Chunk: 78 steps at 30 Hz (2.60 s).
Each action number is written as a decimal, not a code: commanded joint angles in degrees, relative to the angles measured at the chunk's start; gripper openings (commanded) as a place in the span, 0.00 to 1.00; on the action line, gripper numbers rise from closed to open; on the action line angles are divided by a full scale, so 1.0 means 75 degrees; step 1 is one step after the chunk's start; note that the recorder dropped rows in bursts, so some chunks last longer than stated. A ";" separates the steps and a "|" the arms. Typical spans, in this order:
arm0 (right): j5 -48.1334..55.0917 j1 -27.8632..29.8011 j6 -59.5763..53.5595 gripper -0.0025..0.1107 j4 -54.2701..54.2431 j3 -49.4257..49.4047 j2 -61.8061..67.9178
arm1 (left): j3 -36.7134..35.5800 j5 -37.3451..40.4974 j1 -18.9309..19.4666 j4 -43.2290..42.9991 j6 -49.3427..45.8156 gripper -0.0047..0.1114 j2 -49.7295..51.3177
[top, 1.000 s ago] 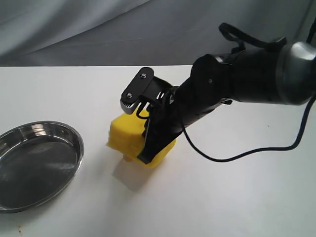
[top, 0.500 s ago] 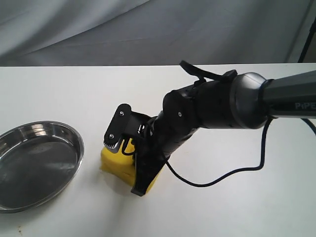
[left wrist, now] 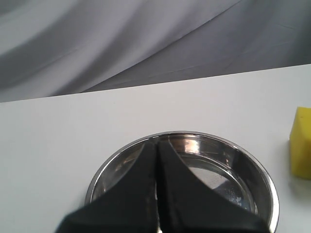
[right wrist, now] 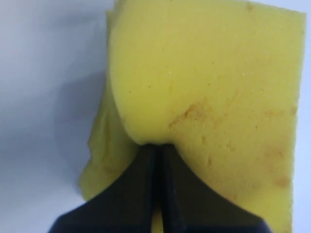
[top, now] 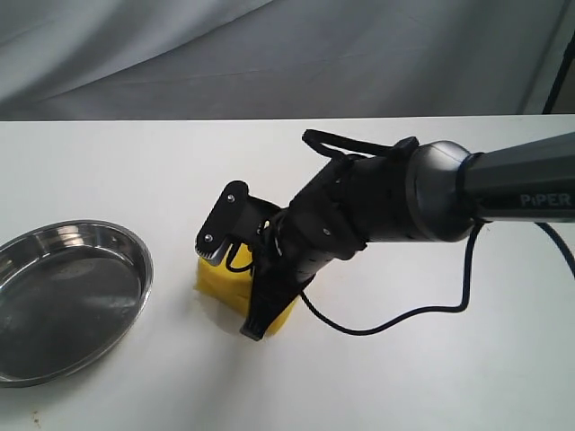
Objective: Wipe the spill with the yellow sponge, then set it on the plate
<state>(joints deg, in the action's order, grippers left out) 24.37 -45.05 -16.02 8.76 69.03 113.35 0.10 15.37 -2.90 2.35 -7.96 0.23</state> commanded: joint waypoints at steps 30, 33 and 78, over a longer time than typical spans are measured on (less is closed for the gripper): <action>0.0451 0.0043 0.3351 0.02 0.2769 -0.0032 0.0142 | -0.0014 -0.0056 0.0007 0.0016 -0.0007 0.04 -0.0031; 0.0451 0.0043 0.1955 0.02 0.1592 -0.0032 0.0142 | -0.0014 -0.0056 0.0007 0.0016 -0.0007 0.04 -0.0031; 0.0265 0.1280 0.1224 0.26 -0.0554 -0.0032 -0.0042 | -0.0014 -0.0056 0.0007 0.0016 -0.0007 0.04 -0.0031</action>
<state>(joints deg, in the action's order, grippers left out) 25.58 -37.87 -7.15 3.35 69.01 112.41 0.10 15.37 -2.90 2.35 -7.96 0.23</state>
